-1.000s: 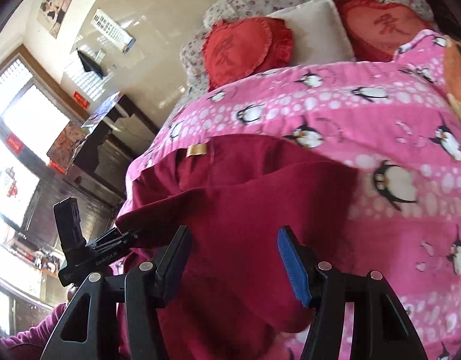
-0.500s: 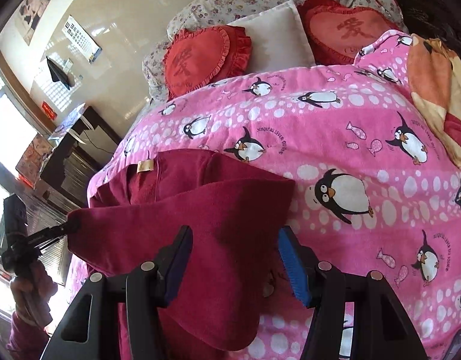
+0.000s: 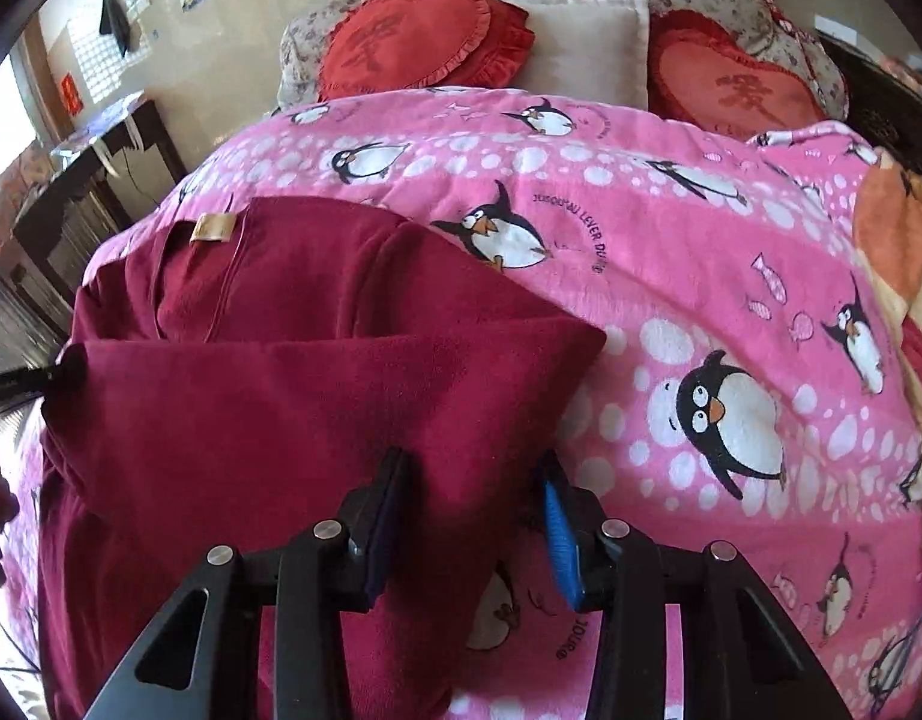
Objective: Fold small clothes
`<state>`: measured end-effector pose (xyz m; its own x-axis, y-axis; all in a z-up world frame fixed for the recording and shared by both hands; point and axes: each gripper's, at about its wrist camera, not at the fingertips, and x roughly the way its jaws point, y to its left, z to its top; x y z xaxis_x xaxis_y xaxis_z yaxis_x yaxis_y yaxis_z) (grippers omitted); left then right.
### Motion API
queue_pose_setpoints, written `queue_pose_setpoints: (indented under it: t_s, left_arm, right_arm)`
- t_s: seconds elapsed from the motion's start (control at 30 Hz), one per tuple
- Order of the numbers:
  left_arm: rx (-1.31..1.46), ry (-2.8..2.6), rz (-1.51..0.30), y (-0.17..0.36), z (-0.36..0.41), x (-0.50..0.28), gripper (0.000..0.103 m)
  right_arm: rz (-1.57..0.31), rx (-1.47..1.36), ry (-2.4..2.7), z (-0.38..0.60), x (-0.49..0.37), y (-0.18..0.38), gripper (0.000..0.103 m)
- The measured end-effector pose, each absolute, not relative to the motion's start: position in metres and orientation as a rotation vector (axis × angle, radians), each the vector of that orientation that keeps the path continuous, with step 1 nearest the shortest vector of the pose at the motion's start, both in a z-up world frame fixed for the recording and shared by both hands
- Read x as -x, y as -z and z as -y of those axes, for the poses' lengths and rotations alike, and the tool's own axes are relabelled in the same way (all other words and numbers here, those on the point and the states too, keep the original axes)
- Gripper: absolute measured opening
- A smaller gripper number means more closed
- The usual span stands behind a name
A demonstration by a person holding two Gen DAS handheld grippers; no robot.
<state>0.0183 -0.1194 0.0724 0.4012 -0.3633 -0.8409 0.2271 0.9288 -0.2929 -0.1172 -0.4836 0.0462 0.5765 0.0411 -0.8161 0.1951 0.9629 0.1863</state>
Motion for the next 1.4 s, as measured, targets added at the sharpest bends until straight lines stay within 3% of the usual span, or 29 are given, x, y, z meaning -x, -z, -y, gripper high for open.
queue_pose_setpoints:
  t_s: [0.1,0.2,0.27,0.33,0.5,0.57,0.63,0.97,1.03,1.1,1.17,1.3,1.4]
  left_arm:
    - [0.122,0.38,-1.087,-0.079,0.118,-0.011,0.008]
    - [0.095,0.396,-1.068,-0.084,0.119,-0.001,0.022]
    - [0.108,0.415,-1.056,-0.085,0.118,0.008,0.041]
    - [0.116,0.42,-1.046,-0.083,0.119,0.016,0.046]
    - [0.117,0.415,-1.065,-0.086,0.111,0.038,0.046]
    - [0.13,0.425,-1.074,-0.087,0.101,0.051,0.057]
    - [0.139,0.443,-1.091,-0.087,0.091,0.067,0.06]
    - [0.109,0.426,-1.164,-0.067,0.06,0.142,0.06]
    - [0.121,0.417,-1.175,-0.065,0.056,0.15,0.06]
    - [0.116,0.405,-1.177,-0.064,0.053,0.16,0.06]
    - [0.102,0.393,-1.172,-0.065,0.05,0.168,0.06]
    - [0.093,0.367,-1.153,-0.07,0.042,0.181,0.06]
    - [0.08,0.351,-1.152,-0.068,0.04,0.187,0.06]
  right_arm:
    - [-0.936,-0.336,0.085,0.49,0.135,-0.065,0.04]
    - [-0.915,-0.336,0.045,0.483,0.157,-0.082,0.041]
    - [-0.95,-0.305,0.011,0.47,0.165,-0.081,0.04]
    - [-1.019,-0.255,0.041,0.459,0.162,-0.061,0.04]
    - [-1.04,-0.359,0.046,0.462,0.163,-0.041,0.042]
    - [-1.028,-0.408,0.009,0.464,0.176,-0.054,0.043]
    - [-1.024,-0.45,-0.04,0.464,0.194,-0.062,0.05]
    - [-1.019,-0.594,-0.11,0.452,0.234,-0.033,0.05]
    - [-1.012,-0.618,-0.107,0.448,0.225,-0.025,0.046]
    - [-1.006,-0.585,-0.127,0.439,0.22,-0.025,0.021]
    - [-1.014,-0.457,-0.095,0.427,0.216,-0.029,0.009]
    - [-0.993,-0.282,0.025,0.426,0.222,-0.04,0.007]
    - [-1.017,-0.362,0.026,0.44,0.224,-0.031,0.006]
